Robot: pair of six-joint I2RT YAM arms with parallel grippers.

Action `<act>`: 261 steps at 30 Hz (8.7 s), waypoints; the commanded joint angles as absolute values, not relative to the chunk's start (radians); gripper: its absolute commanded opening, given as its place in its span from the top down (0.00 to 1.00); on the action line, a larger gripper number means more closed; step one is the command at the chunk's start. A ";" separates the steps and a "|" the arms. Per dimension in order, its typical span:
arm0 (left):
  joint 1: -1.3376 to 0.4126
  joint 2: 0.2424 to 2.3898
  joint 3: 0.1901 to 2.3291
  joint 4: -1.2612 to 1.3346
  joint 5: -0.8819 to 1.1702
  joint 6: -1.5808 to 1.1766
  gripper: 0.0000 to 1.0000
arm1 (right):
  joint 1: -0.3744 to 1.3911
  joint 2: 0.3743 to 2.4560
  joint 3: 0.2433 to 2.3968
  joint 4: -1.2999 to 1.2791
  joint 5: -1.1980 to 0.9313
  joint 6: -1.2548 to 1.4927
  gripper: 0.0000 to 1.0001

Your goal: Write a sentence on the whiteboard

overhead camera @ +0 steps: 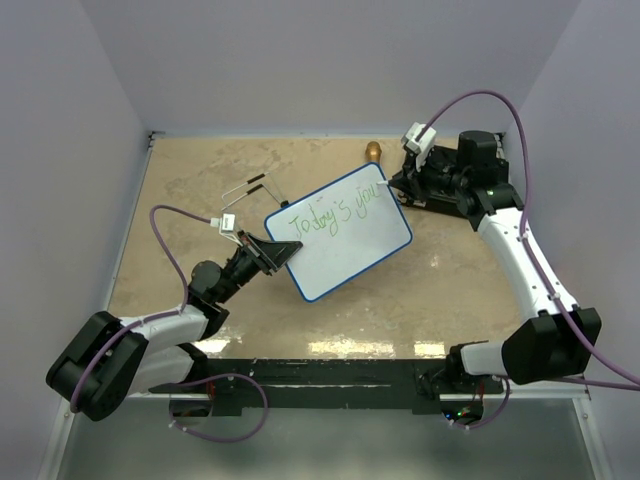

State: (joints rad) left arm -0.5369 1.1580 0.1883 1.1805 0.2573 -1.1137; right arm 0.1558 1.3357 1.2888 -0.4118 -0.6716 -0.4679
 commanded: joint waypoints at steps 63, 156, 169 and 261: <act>-0.523 1.152 0.216 1.835 0.216 -1.088 1.00 | 0.143 1.169 1.332 -0.518 -1.017 -0.534 1.00; -0.643 1.020 0.288 1.422 -0.055 -1.114 1.00 | 0.655 1.195 1.258 -0.411 -0.609 -0.542 1.00; -0.643 1.011 0.305 1.362 -0.058 -1.117 1.00 | 0.657 1.209 1.269 -0.420 -0.598 -0.551 1.00; -0.643 1.000 0.285 1.348 -0.066 -1.088 1.00 | 0.661 1.206 1.262 -0.539 -0.566 -0.617 1.00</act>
State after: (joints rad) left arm -0.6373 1.0500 0.2428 1.1393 -0.0662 -1.0618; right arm 0.6666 1.2125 1.2247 -0.6041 -0.6094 -0.6430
